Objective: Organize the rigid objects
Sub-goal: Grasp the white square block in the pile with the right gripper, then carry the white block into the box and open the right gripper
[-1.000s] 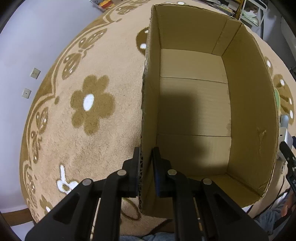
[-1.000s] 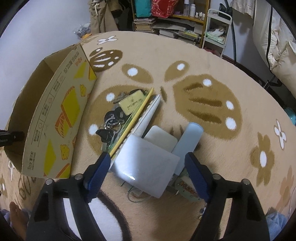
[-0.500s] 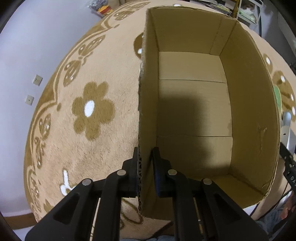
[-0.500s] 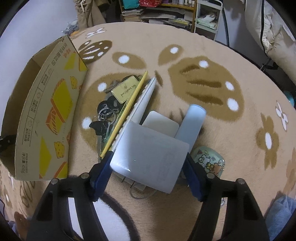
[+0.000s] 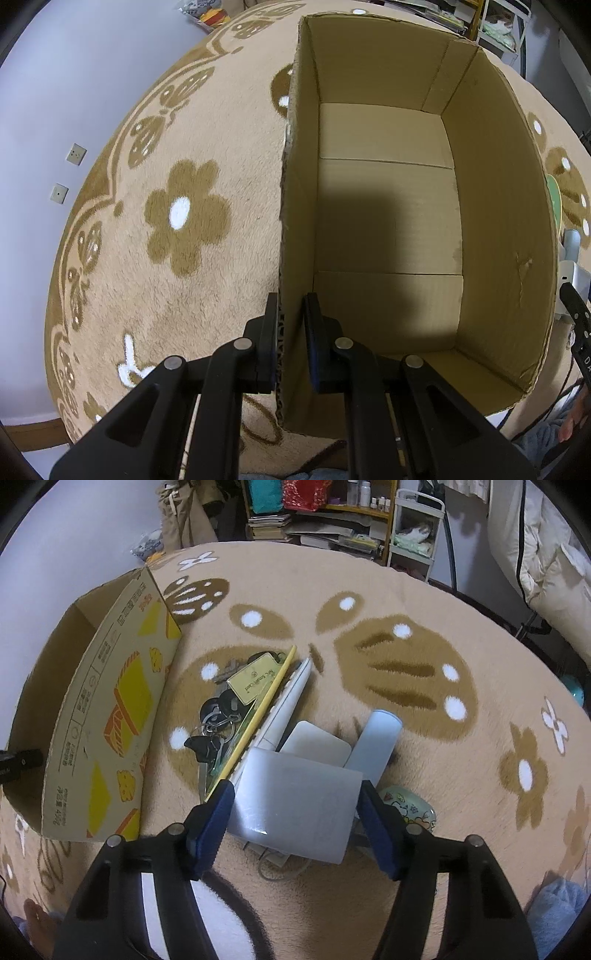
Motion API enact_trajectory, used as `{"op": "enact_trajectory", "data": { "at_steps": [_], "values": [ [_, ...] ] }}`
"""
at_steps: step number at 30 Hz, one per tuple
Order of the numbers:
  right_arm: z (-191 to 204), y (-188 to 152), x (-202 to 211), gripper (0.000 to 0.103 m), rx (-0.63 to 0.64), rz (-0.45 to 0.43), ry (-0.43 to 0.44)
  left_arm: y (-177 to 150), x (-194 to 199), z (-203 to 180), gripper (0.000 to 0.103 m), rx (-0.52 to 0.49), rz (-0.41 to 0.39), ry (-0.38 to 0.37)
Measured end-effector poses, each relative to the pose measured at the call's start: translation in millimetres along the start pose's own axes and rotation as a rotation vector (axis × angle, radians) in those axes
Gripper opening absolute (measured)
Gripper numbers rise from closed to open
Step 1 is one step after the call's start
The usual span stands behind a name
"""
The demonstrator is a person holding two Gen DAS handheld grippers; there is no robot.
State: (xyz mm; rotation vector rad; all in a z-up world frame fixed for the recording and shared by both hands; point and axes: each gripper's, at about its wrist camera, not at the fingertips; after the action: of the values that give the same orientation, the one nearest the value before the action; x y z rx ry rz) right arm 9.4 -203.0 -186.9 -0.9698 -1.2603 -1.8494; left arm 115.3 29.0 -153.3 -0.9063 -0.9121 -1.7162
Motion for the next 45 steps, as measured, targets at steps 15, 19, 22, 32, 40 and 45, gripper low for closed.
{"op": "enact_trajectory", "data": {
  "at_steps": [15,19,22,32,40,45],
  "values": [
    [13.1,8.2,23.1,0.068,0.041,-0.074,0.051,-1.6,0.1,-0.1,0.011,0.0,-0.008,0.001],
    [26.1,16.0,31.2,0.068,0.084,-0.116,0.058,-2.1,0.1,-1.1,0.011,-0.005,-0.009,0.004],
    [34.2,27.5,34.6,0.068,0.098,-0.142,0.084,-2.1,0.1,-0.2,0.011,-0.011,-0.009,-0.003],
    [75.2,66.8,45.2,0.068,0.17,-0.248,0.183,-1.8,2.4,-1.0,0.011,-0.017,-0.015,-0.005],
    [93.3,73.8,34.9,0.068,0.196,-0.282,0.256,-2.1,3.2,-1.5,0.011,-0.011,-0.013,-0.01],
    [105.3,67.9,24.3,0.068,0.236,-0.255,0.276,-2.1,6.3,-4.7,0.01,-0.015,-0.02,0.002]
  ]
}}
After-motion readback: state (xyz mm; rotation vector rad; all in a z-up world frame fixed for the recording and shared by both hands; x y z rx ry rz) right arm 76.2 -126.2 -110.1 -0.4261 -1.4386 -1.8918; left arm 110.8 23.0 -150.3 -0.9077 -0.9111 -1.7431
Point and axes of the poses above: each gripper's, at about its wrist camera, not at the fingertips, and x roughly against the way its jaws point, z to its left, y to its top, and after that the axes turned 15 degrees about y, right-handed
